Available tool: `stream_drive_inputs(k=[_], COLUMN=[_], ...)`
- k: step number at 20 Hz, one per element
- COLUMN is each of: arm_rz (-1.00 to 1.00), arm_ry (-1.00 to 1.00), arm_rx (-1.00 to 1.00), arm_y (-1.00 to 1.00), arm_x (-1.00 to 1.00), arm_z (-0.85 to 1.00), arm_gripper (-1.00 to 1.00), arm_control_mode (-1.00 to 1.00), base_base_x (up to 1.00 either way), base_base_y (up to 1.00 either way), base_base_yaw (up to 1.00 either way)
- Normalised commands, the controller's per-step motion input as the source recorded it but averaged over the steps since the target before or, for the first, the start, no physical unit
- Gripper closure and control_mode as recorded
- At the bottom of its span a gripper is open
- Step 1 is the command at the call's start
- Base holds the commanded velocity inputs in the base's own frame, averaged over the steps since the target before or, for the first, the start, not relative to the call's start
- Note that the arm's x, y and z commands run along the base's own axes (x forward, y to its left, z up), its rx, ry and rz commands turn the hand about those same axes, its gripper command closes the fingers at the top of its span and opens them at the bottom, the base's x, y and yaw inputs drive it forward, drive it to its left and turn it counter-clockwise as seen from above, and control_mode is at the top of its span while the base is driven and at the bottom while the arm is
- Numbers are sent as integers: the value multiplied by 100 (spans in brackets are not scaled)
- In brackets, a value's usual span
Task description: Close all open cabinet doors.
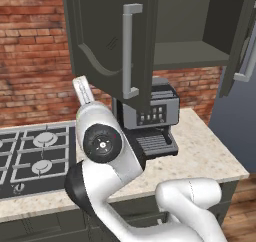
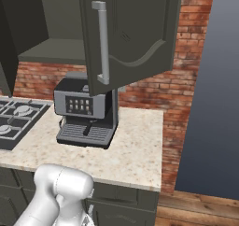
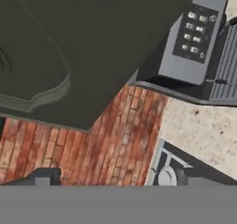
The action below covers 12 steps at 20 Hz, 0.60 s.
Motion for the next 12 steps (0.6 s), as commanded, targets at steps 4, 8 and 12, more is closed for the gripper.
stream_drive_inputs(k=[4, 8, 12], arm_rz=[-22, -24, -29], arm_ry=[-8, 0, 0], arm_rx=[18, 14, 7], arm_y=[12, -3, -2], arm_x=[33, 44, 38], arm_z=[17, 12, 17], arm_gripper=[-100, -100, -100], arm_control_mode=[-100, -100, -100], base_base_x=[0, 0, 0], base_base_y=[0, 0, 0], base_base_yaw=[0, 0, 0])
